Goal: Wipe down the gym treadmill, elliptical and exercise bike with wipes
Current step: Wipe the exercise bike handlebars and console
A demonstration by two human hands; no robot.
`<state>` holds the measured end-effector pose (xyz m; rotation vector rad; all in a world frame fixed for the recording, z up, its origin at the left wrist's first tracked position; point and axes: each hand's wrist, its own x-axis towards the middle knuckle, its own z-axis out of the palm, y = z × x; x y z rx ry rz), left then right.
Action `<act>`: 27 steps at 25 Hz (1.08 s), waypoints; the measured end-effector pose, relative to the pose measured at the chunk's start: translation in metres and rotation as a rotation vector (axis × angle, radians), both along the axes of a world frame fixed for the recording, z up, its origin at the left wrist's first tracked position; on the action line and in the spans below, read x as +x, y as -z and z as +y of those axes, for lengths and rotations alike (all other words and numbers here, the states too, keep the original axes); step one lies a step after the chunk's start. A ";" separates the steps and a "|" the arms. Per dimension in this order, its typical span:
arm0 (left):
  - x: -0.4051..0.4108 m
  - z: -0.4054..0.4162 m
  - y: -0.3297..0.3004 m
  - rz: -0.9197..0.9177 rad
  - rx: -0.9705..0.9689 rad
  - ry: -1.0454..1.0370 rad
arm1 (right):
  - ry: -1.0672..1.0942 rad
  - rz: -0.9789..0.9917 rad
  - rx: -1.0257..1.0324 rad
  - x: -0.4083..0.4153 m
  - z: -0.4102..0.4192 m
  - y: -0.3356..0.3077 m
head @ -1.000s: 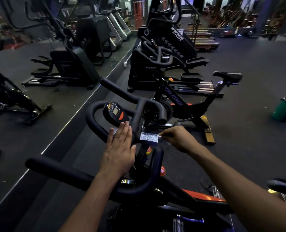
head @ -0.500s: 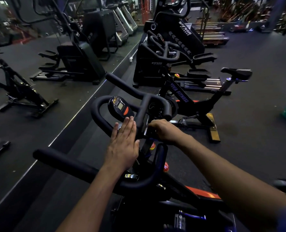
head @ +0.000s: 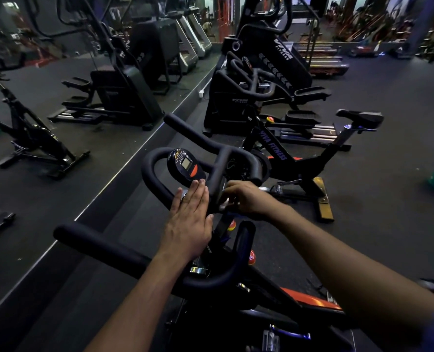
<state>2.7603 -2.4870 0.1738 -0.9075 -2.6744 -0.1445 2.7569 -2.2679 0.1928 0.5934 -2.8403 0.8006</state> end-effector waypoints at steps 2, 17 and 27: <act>0.000 -0.001 0.000 -0.008 0.005 0.004 | -0.024 0.014 0.027 -0.004 -0.009 0.008; 0.004 -0.001 -0.007 -0.064 0.049 0.008 | -0.281 0.035 0.223 -0.011 -0.002 0.004; 0.003 -0.001 -0.006 -0.084 0.069 0.018 | 0.791 -0.456 -1.438 0.038 0.007 0.064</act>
